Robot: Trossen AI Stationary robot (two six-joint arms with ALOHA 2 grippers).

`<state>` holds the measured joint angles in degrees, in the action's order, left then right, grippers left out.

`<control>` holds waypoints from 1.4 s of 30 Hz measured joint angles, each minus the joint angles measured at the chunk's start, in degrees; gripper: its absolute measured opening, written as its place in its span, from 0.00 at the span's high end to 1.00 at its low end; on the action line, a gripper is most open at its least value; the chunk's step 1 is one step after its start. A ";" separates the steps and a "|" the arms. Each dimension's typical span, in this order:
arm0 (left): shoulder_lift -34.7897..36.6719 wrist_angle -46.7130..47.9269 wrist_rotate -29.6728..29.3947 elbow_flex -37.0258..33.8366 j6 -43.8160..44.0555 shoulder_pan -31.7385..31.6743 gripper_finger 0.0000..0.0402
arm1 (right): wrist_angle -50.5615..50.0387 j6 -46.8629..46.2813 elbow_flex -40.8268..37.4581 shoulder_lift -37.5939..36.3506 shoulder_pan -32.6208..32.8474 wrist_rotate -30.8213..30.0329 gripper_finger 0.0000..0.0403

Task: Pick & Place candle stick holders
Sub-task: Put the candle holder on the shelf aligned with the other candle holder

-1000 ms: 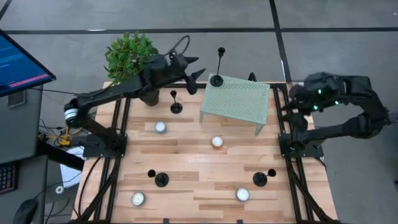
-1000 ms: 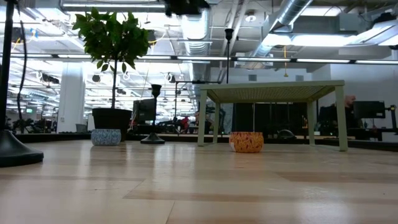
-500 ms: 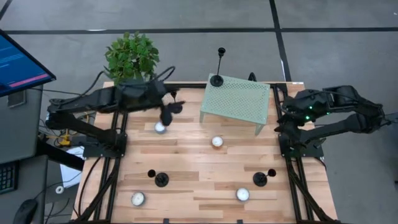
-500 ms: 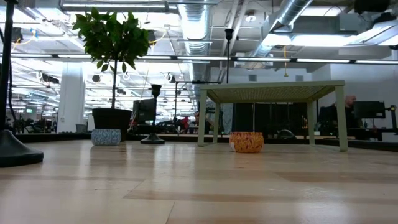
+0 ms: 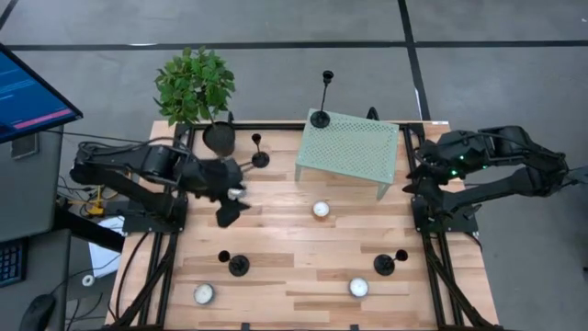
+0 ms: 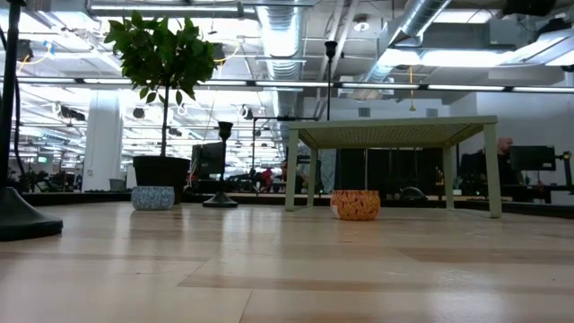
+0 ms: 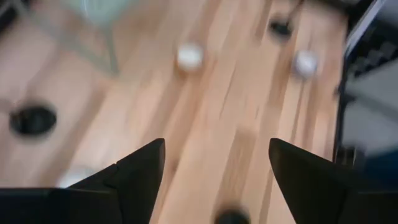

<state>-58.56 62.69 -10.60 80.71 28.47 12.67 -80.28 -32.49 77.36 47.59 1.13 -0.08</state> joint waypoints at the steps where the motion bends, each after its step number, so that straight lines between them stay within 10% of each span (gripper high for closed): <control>1: -0.20 2.46 0.40 0.00 1.15 0.58 0.27 | 0.41 0.22 0.00 0.00 0.00 0.00 0.39; 28: 1.93 18.44 10.21 -2.84 33.13 20.74 0.26 | 1.54 1.57 0.00 0.00 0.00 0.00 0.39; 42: -2.68 9.29 12.58 -2.78 29.23 20.96 0.26 | 2.56 1.55 0.00 0.00 0.00 0.00 0.39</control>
<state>-61.23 71.98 1.98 77.93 57.70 33.63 -77.72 -30.94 77.37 47.59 1.13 -0.08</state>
